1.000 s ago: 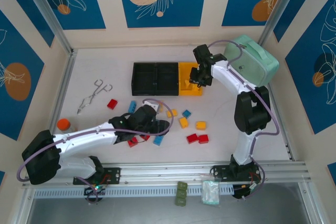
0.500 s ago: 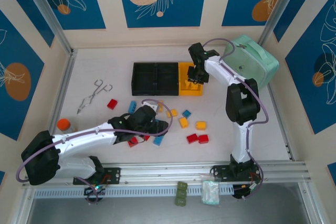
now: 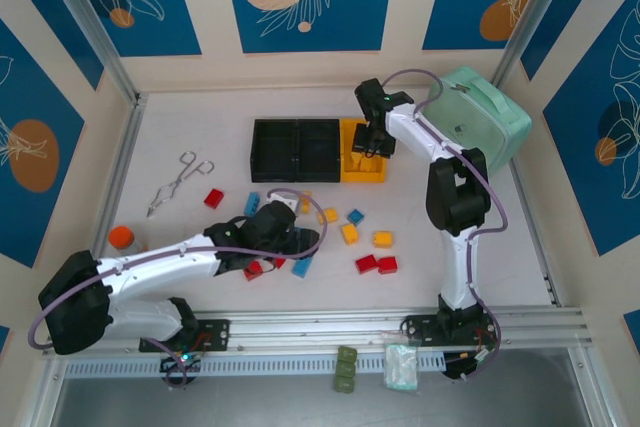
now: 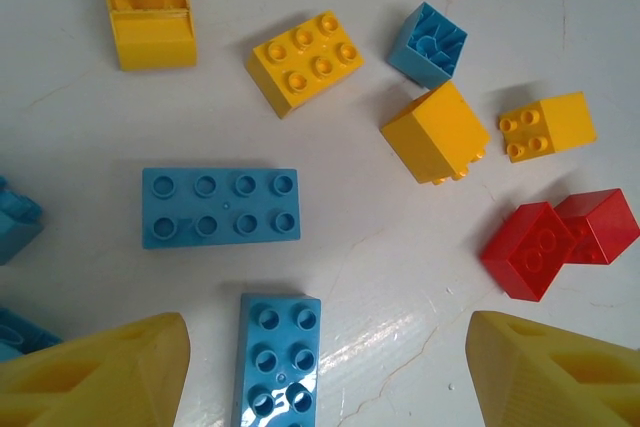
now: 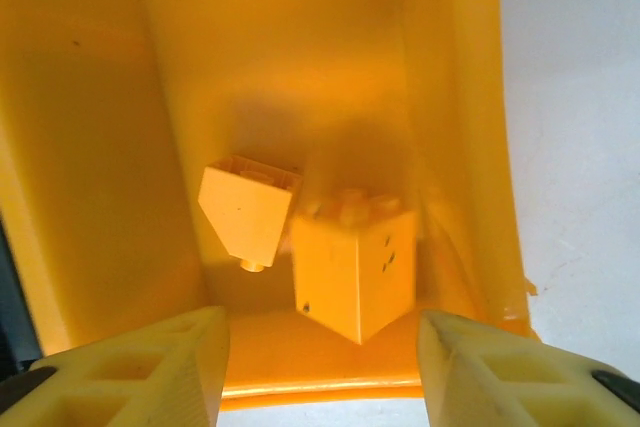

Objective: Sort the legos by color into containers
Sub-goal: Place the lego in the container.

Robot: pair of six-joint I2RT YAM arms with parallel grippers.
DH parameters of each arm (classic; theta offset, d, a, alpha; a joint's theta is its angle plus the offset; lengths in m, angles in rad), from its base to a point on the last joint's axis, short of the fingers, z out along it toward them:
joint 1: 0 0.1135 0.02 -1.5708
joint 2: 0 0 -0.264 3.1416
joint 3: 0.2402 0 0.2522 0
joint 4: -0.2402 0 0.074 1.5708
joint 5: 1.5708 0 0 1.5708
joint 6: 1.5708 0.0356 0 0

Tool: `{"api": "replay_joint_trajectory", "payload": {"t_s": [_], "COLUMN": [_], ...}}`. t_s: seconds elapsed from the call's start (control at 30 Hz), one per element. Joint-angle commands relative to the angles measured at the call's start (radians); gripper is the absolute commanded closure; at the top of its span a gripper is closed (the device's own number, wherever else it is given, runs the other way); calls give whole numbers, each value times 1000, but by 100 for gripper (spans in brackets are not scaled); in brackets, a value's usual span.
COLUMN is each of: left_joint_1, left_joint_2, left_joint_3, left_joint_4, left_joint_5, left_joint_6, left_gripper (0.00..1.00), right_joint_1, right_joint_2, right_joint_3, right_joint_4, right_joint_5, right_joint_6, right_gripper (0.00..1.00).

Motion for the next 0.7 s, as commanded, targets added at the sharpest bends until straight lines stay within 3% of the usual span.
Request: {"api": "replay_joint_trajectory", "payload": {"t_s": [0.0, 0.23, 0.67], "left_joint_1": [10, 21, 34], "left_joint_2": [-32, -67, -173], "left_joint_3": [-10, -12, -23], "left_joint_4": [-36, -128, -483], "left_joint_5": [-34, -78, -201], "left_joint_6": [-17, -50, -247], "left_gripper": [27, 27, 28], "right_joint_1": [15, 39, 97], "right_joint_2": [-39, -226, -636], "right_joint_3": [25, -129, -617], "right_joint_4": [-33, 38, 220], "right_joint_5": [6, -35, -173], "right_joint_6": [-5, -4, 29], "right_gripper": [47, 48, 48]}}
